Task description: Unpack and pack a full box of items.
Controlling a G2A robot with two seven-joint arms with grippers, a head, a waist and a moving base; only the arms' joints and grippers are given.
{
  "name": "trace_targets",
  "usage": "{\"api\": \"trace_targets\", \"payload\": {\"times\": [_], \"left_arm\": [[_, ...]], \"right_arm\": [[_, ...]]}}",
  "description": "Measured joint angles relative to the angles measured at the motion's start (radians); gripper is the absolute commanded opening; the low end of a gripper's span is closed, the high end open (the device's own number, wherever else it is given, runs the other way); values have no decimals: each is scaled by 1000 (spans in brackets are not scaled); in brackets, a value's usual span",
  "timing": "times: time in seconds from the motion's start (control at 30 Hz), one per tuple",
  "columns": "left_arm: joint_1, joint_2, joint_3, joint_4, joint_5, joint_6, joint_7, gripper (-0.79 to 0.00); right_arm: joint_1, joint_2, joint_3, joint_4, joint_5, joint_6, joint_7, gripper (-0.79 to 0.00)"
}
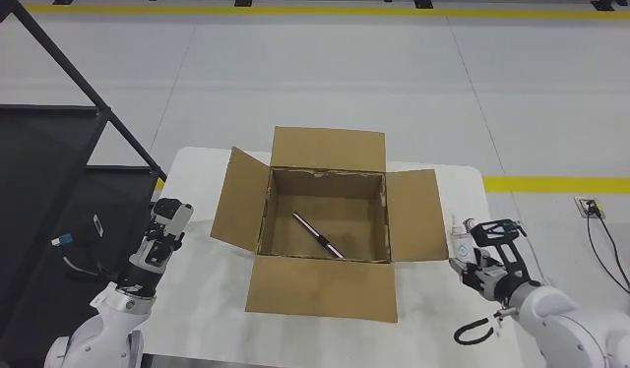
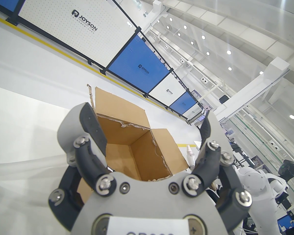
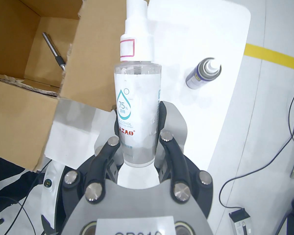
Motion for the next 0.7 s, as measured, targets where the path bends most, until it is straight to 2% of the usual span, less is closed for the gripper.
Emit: {"api": "trace_targets", "payload": {"times": [0.2,0.4,0.7], "left_arm": [[0,0,0,0,0,0,0,0],[0,0,0,0,0,0,0,0],[0,0,0,0,0,0,0,0]], "right_arm": [[45,12,-14,138,10,-42,61,-785],[153,23,-63,327,10,-82,137,-785],[318,28,-174,550,-74,-26,208,-785]]}}
